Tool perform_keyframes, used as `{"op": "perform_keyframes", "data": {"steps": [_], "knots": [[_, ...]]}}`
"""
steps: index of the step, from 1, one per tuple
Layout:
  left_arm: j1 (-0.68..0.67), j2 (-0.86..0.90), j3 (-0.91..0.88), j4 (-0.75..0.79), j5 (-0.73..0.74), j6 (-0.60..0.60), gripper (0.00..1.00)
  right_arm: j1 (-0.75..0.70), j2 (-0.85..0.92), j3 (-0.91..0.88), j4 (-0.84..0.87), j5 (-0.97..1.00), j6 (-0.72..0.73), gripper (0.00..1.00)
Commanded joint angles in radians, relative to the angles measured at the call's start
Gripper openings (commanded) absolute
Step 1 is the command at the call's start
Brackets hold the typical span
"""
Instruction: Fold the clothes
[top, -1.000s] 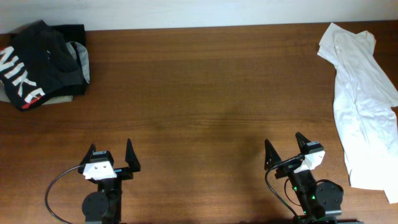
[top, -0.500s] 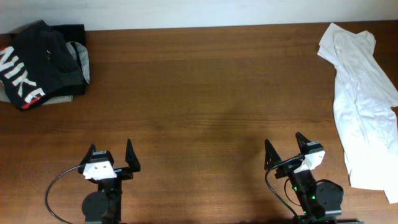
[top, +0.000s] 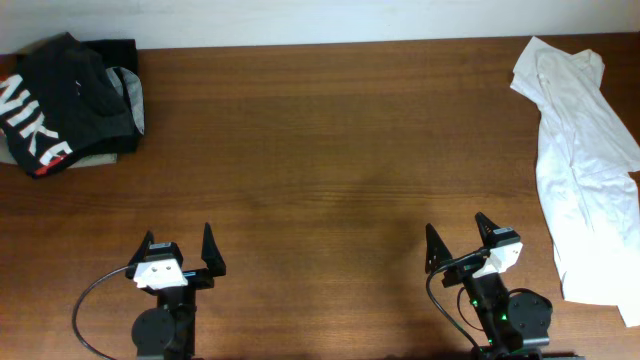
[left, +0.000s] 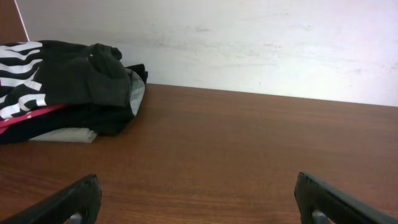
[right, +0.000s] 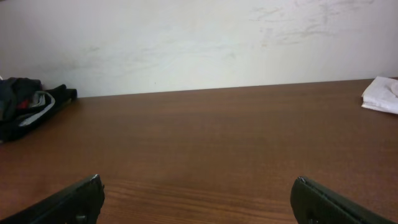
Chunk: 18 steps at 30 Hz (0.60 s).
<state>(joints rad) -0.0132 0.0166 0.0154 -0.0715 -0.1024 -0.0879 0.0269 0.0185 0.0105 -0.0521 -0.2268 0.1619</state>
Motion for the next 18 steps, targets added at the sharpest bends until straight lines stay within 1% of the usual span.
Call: {"op": "perform_keyframes", "data": {"steps": [1,11,13,14,15,16,17,18], "knots": [[0.005,-0.010,-0.006,-0.001,-0.008,0.003,0.99,0.006,-0.006,-0.005,-0.005,0.002,0.003,0.99],[0.005,-0.010,-0.006,-0.001,-0.007,0.003,0.99,0.006,-0.006,-0.005,-0.005,0.002,0.003,0.99],[0.005,-0.010,-0.006,-0.001,-0.007,0.003,0.99,0.006,-0.006,-0.005,0.084,-0.009,0.004,0.99],[0.005,-0.010,-0.006,-0.001,-0.007,0.003,0.99,0.006,-0.006,-0.005,0.200,-0.056,0.003,0.98],[0.005,-0.010,-0.006,-0.001,-0.007,0.003,0.99,0.006,-0.006,-0.005,0.259,-0.077,0.003,0.99],[0.005,-0.010,-0.006,-0.001,-0.007,0.003,0.99,0.006,-0.006,-0.005,0.250,-0.079,0.004,0.99],[0.005,-0.010,-0.006,-0.001,-0.007,0.003,0.99,0.006,-0.006,-0.005,0.246,-0.133,0.004,0.99],[0.005,-0.010,-0.006,-0.001,-0.008,0.003,0.99,0.006,-0.006,-0.005,0.279,-0.181,0.014,0.99]]}}
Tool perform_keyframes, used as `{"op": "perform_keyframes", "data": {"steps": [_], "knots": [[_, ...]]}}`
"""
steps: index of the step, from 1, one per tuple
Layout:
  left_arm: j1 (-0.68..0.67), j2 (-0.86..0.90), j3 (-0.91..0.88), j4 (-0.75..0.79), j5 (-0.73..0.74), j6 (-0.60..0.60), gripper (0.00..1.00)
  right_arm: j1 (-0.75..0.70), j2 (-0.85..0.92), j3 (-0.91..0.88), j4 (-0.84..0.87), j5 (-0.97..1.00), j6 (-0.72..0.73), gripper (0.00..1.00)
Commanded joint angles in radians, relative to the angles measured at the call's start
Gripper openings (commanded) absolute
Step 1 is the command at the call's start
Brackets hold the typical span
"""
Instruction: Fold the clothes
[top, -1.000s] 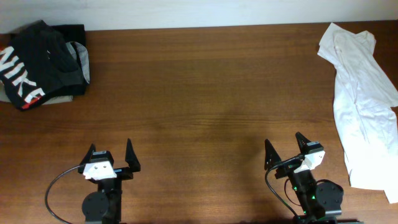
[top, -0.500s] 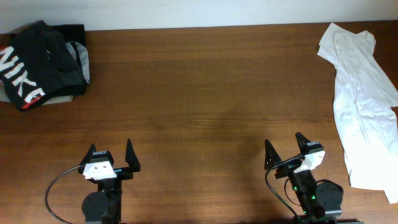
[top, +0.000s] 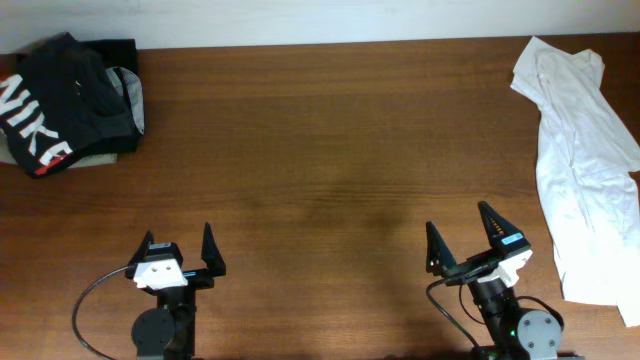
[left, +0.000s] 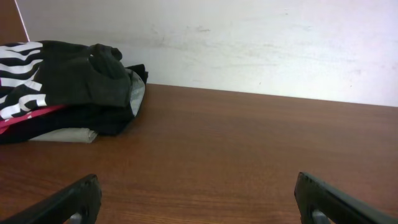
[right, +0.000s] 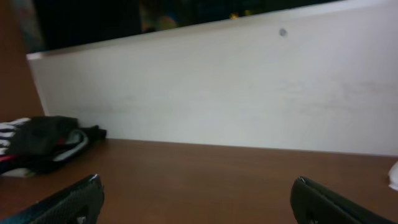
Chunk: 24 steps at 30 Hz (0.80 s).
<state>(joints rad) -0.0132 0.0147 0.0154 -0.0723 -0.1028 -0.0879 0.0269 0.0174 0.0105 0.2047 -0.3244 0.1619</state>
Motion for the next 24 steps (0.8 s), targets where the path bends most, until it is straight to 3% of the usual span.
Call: {"op": "perform_keyframes", "data": {"steps": [1,4,8,10,13,19,21,24], "knots": [[0.005,-0.008,-0.006,0.000,-0.007,0.003,0.99,0.006,-0.005,-0.005,0.136,-0.088,0.080,0.99],[0.005,-0.008,-0.006,0.000,-0.007,0.003,0.99,0.006,-0.005,-0.005,0.279,-0.038,0.082,0.99],[0.005,-0.008,-0.006,0.000,-0.007,0.003,0.99,0.005,0.012,0.079,0.282,0.186,0.082,0.99],[0.005,-0.008,-0.006,0.000,-0.007,0.003,0.99,0.006,0.200,0.240,0.281,0.274,0.082,0.99],[0.005,-0.008,-0.006,0.000,-0.007,0.003,0.99,0.005,0.450,0.390,0.267,0.184,0.083,0.99],[0.005,-0.008,-0.006,0.000,-0.007,0.003,0.99,-0.001,0.984,0.929,-0.080,-0.091,0.082,0.99],[0.005,-0.008,-0.006,0.000,-0.007,0.003,0.99,-0.062,1.137,1.134,-0.238,-0.249,0.079,0.99],[0.005,-0.008,-0.006,0.000,-0.007,0.003,0.99,-0.266,1.362,1.421,-0.458,-0.452,0.079,0.99]]}}
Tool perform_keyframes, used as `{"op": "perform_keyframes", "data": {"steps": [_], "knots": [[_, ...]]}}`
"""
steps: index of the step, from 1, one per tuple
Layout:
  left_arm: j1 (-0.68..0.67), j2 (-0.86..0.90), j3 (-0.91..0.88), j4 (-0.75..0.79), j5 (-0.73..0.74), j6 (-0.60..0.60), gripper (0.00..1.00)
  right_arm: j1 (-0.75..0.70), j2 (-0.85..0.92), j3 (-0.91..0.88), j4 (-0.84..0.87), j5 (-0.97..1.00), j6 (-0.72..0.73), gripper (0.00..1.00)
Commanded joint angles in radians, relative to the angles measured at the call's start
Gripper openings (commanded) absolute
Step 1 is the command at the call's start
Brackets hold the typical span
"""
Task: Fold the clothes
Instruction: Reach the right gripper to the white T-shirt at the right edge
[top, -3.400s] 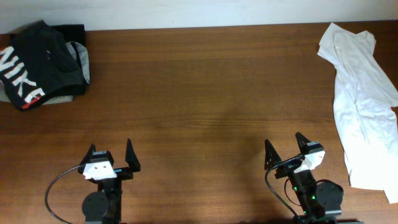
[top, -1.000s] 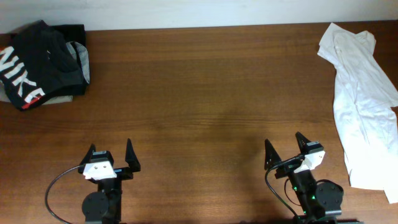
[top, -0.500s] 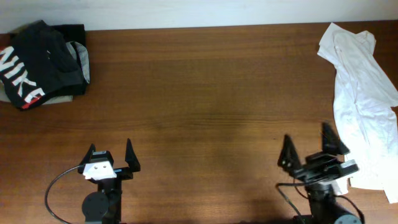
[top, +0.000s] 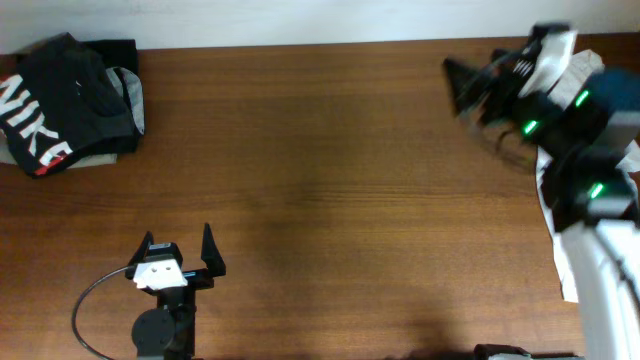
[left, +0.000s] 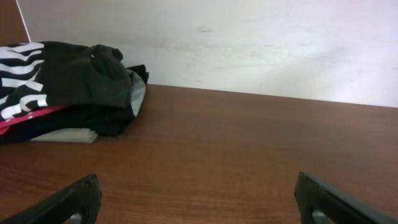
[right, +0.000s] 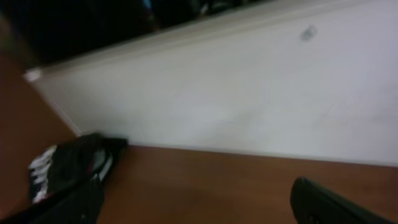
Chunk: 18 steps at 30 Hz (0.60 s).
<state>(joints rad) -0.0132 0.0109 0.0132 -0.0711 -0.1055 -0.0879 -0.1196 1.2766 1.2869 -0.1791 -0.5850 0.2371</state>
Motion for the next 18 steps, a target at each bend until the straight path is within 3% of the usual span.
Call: {"op": "perform_keyframes", "data": {"steps": [1,3,5,7,9,14,18], "knots": [[0.005,-0.004,-0.004,-0.001,-0.004,0.003,0.99,-0.184,0.153,0.193,-0.104,-0.235,0.005,0.99],[0.005,-0.004,-0.004,-0.001,-0.005,0.003,0.99,-0.289,0.200,0.200,-0.158,-0.243,-0.013,0.99],[0.005,-0.004,-0.004,-0.001,-0.004,0.003,0.99,-0.365,0.222,0.200,-0.270,-0.090,-0.053,0.99],[0.005,-0.004,-0.004,-0.001,-0.004,0.003,0.99,-0.464,0.249,0.200,-0.463,0.351,-0.044,0.99],[0.005,-0.004,-0.004,-0.001,-0.004,0.003,0.99,-0.545,0.268,0.200,-0.548,0.535,-0.046,0.99],[0.005,-0.004,-0.004,-0.001,-0.004,0.003,0.99,-0.652,0.402,0.193,-0.600,0.474,-0.046,0.99],[0.005,-0.004,-0.004,-0.001,-0.004,0.003,0.99,-0.656,0.570,0.193,-0.614,0.467,-0.047,0.96]]}}
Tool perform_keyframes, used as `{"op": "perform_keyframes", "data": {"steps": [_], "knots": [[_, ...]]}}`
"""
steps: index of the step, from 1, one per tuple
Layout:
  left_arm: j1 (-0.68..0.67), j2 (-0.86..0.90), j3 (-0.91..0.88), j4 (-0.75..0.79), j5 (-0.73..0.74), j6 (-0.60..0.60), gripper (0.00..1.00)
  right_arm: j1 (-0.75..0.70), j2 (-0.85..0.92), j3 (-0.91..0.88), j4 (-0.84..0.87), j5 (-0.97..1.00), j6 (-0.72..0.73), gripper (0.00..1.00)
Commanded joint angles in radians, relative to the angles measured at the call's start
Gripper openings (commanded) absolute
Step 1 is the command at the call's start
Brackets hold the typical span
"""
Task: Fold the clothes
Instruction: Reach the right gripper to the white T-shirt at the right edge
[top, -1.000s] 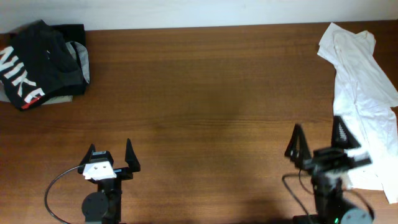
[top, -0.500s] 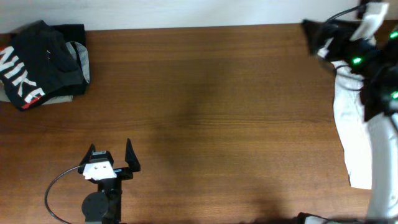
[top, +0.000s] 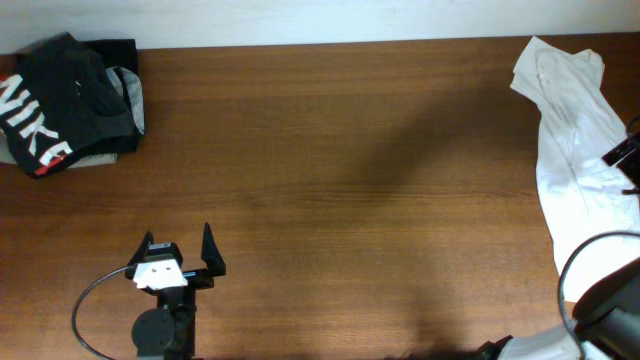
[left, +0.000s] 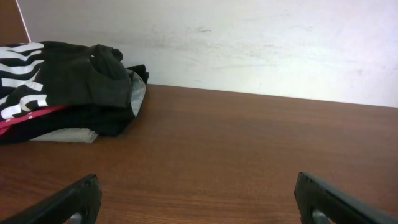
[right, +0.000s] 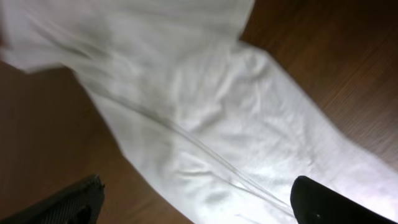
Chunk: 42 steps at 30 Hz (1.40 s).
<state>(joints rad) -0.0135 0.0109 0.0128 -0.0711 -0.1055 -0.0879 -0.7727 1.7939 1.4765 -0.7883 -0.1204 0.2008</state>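
Observation:
A crumpled white garment lies lengthwise along the table's right side. In the right wrist view this white garment fills the frame below my right gripper, which hangs open above it with nothing between its fingers. In the overhead view only a dark part of the right arm shows at the right edge. A pile of dark clothes with white lettering sits at the back left; the pile also shows in the left wrist view. My left gripper rests open at the front left, empty.
The brown wooden table runs back to a white wall. A grey garment peeks out of the dark pile. The right arm's base and cable stand at the front right corner.
My right gripper was up over the back right, facing the wall. Now it points down over the white garment and is mostly out of the overhead frame. The left arm has not moved.
Both grippers first rested open at the table's front edge. The right one was then tilted upward at its rest spot, then raised high near the garment's top end. Now it hangs open above the white garment. Neither garment pile has moved.

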Motion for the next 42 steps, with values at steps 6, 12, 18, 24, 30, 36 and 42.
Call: {"op": "perform_keyframes", "data": {"steps": [6,12,18,24,30,36,42], "knots": [[0.006,-0.004,-0.004,-0.001,-0.004,0.003,0.99,0.001,0.137,0.003,0.067,-0.003,-0.055,0.65],[0.006,-0.004,-0.004,-0.001,-0.004,0.003,0.99,0.001,0.212,0.003,0.146,-0.064,-0.055,0.63],[0.005,-0.004,-0.004,-0.001,-0.004,0.003,0.99,0.043,0.299,0.003,0.256,-0.086,-0.055,0.63],[0.006,-0.004,-0.004,-0.001,-0.005,0.003,0.99,0.087,0.355,0.003,0.290,-0.039,-0.046,0.57],[0.006,-0.004,-0.004,-0.001,-0.004,0.003,0.99,0.084,0.357,0.028,0.279,0.023,-0.035,0.62],[0.006,-0.004,-0.004,-0.001,-0.004,0.003,0.99,0.084,0.345,0.104,0.186,0.028,-0.036,0.63],[0.006,-0.004,-0.004,-0.001,-0.004,0.003,0.99,0.082,0.358,0.048,0.192,0.088,-0.035,0.63]]}}
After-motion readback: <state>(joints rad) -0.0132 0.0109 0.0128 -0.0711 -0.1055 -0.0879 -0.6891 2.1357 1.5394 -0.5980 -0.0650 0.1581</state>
